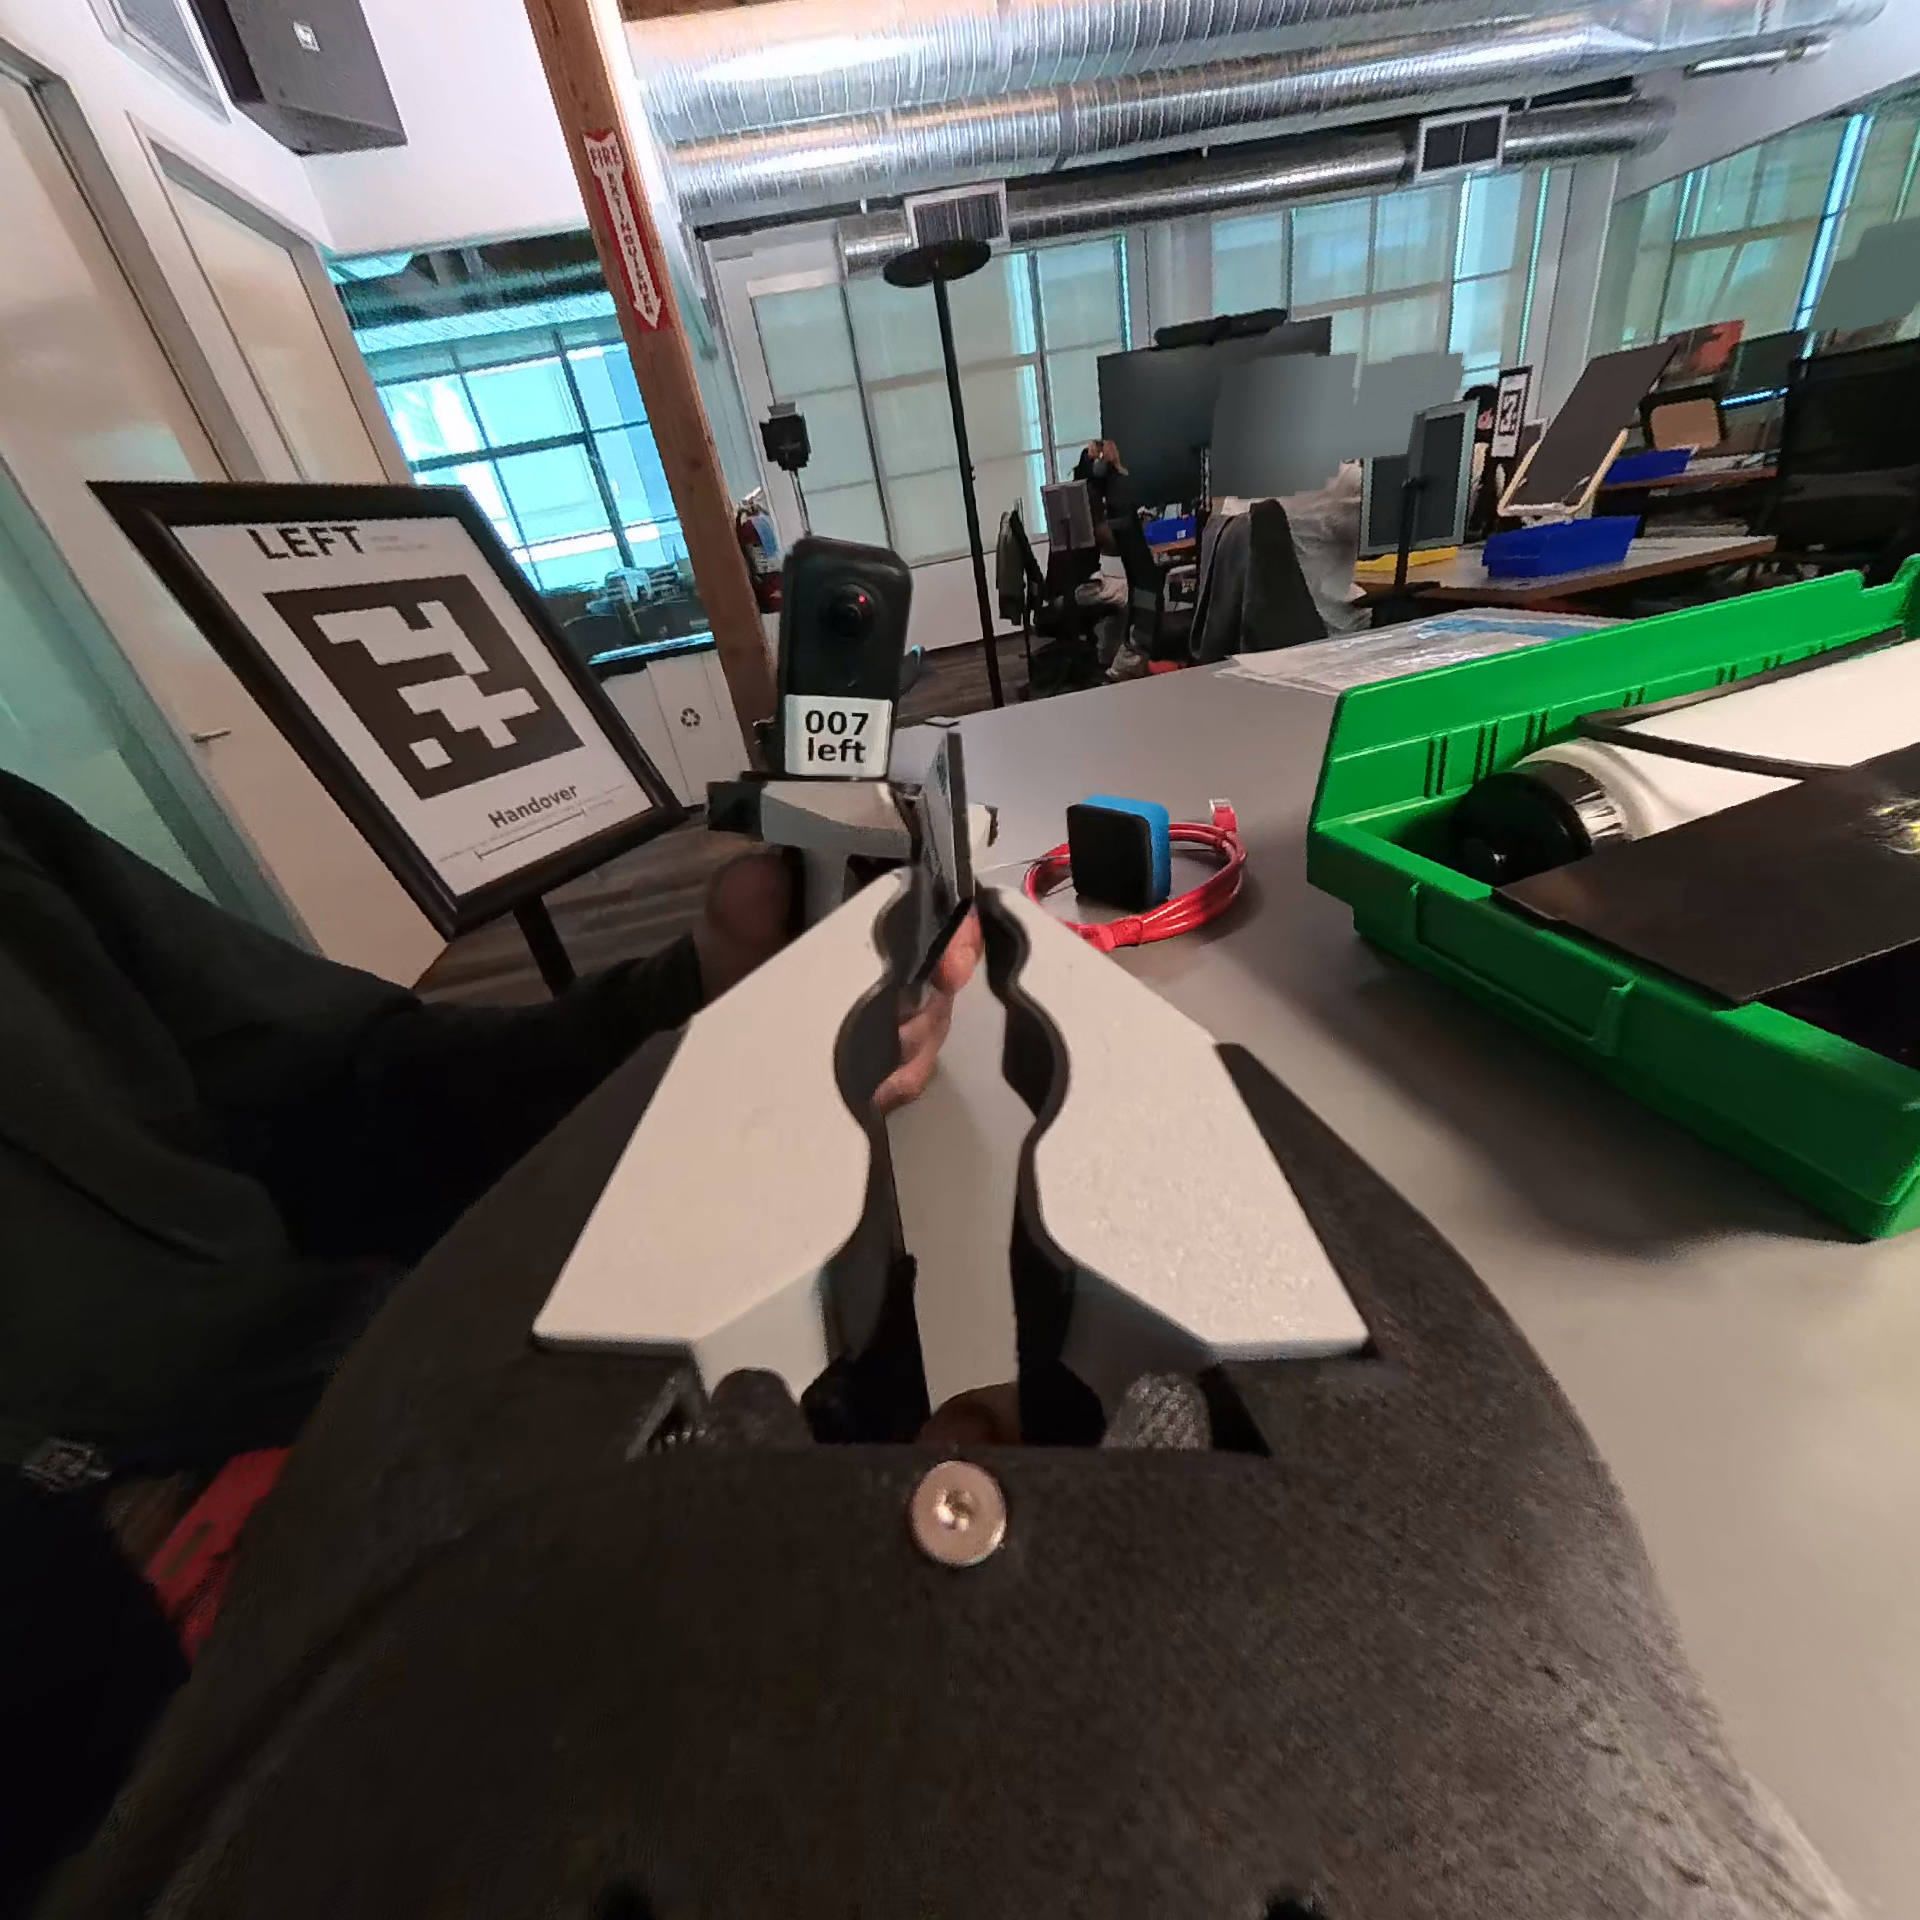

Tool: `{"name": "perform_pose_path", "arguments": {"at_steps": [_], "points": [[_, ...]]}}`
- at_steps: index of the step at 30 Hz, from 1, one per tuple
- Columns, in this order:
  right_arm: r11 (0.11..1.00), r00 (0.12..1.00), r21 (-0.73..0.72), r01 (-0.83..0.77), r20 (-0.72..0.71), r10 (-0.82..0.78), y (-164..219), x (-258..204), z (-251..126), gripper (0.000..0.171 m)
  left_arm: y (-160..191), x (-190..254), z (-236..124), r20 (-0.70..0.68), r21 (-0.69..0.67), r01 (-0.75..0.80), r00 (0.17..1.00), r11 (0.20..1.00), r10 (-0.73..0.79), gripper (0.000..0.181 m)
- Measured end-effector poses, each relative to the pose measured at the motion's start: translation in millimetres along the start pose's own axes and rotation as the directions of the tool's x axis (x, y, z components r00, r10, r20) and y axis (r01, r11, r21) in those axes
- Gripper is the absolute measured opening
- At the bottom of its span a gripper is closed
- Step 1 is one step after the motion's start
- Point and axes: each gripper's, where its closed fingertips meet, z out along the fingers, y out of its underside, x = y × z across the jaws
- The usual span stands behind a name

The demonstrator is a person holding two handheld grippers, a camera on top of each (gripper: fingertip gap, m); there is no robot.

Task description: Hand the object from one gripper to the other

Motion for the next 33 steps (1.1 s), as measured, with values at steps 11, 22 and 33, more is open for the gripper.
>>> {"name": "perform_pose_path", "arguments": {"at_steps": [11,22,33], "points": [[0.991,0.998,0.116,-0.061,0.004,0.061,-13,1,4,0.004,3,-10,2,0.066,-0.015,0.010,0.998,1.000,-0.009,0.032],[0.991,0.999,0.125,-0.047,0.007,0.047,-15,-4,6,0.025,13,5,6,0.002,-0.081,-0.048,0.999,0.996,0.048,0.004],[0.982,0.996,0.171,-0.084,0.012,0.083,-20,-2,5,0.004,8,0,9,0.039,-0.043,-0.003,0.999,0.999,0.004,0.026]]}}
